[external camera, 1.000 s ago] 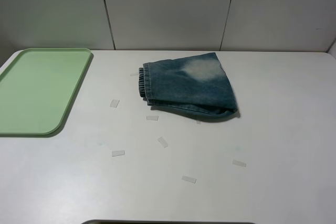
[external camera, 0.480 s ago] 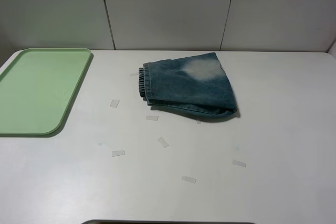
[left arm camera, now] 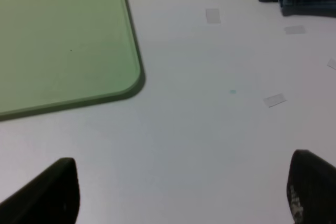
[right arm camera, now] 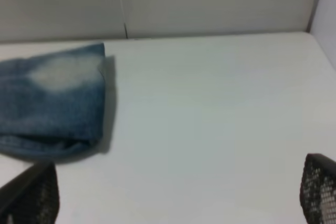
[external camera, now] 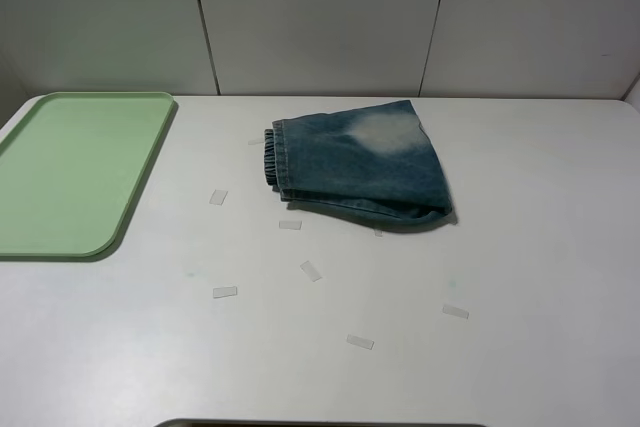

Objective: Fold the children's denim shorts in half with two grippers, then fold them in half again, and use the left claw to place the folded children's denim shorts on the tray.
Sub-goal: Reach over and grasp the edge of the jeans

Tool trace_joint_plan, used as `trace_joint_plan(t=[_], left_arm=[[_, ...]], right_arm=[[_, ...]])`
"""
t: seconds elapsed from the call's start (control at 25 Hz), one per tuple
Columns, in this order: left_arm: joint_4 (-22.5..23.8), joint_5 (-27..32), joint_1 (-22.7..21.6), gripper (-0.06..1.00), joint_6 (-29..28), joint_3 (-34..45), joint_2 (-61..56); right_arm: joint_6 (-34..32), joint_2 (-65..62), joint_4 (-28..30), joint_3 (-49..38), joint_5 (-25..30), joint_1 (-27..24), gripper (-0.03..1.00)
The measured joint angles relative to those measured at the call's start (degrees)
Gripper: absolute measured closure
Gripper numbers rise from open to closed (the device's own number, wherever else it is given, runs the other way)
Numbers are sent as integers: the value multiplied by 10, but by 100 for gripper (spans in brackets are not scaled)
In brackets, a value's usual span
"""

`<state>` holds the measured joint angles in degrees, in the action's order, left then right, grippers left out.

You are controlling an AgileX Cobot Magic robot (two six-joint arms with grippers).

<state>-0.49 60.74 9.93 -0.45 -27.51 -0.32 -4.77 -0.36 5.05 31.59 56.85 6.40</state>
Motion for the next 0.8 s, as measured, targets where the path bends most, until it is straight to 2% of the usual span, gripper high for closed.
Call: trace_joint_plan(t=[0.2, 0.8], left_arm=[[0, 0, 0, 16, 0, 0, 0], [0, 0, 0, 16, 0, 0, 0]], right_arm=[[20, 0, 1, -33, 14, 0, 27], [27, 0, 3, -33, 14, 0, 27]])
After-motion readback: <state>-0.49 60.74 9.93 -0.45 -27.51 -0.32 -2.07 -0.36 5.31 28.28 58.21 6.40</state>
